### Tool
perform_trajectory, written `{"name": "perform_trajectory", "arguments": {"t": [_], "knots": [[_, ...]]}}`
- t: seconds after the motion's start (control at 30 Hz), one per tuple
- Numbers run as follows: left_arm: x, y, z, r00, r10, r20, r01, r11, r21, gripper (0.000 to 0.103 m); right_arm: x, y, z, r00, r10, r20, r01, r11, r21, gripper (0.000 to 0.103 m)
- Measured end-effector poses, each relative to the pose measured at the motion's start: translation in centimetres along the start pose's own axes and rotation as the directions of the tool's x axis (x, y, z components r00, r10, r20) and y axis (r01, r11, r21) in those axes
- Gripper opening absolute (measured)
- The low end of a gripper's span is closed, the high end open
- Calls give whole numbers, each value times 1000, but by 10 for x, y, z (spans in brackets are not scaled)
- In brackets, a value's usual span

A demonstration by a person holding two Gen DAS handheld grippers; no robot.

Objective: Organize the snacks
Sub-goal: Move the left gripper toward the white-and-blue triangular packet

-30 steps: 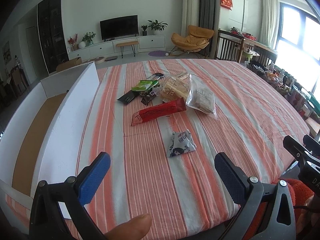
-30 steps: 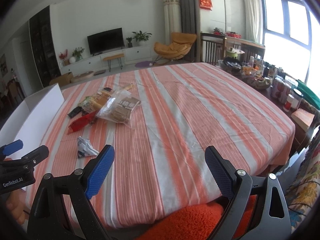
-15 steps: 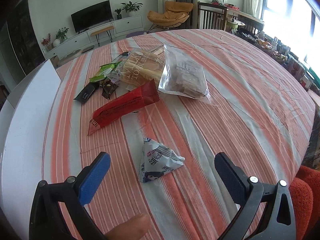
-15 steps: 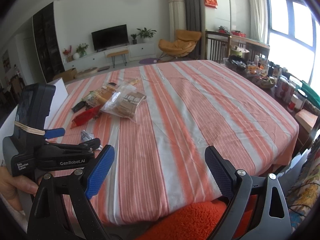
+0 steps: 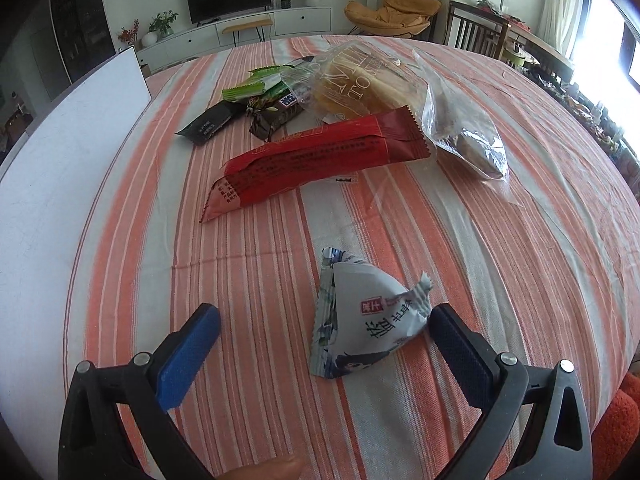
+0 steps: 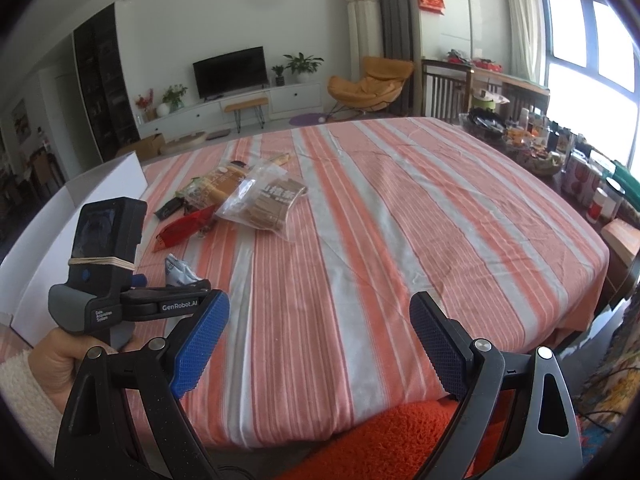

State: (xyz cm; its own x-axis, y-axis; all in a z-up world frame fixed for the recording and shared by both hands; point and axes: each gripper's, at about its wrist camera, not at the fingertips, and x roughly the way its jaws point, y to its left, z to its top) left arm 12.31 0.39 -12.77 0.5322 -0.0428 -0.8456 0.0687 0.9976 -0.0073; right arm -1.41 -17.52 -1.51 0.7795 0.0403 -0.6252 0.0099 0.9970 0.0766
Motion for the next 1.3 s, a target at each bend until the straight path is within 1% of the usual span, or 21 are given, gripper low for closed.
{"name": "perform_trajectory", "arguments": {"t": [0.2, 0.43, 0.63, 0.73, 1.3], "knots": [[0, 2, -3, 999, 0, 42, 0, 1000, 3, 103, -1, 0, 0, 1000, 1, 1, -1, 1000, 0, 94], [3, 15, 3, 999, -35, -4, 35, 998, 50, 103, -4, -2, 1, 1000, -3, 6, 3, 1000, 0, 94], [3, 36, 1, 1000, -29, 13, 28, 999, 28, 103, -2, -3, 1, 1000, 1, -1, -1, 1000, 10, 94], [1, 36, -4, 999, -18, 43, 17, 999, 28, 103, -1, -2, 0, 1000, 5, -4, -5, 1000, 5, 94], [1, 36, -5, 999, -18, 51, 16, 1000, 25, 103, 4, 1, -2, 1000, 13, -21, -13, 1000, 2, 94]]}}
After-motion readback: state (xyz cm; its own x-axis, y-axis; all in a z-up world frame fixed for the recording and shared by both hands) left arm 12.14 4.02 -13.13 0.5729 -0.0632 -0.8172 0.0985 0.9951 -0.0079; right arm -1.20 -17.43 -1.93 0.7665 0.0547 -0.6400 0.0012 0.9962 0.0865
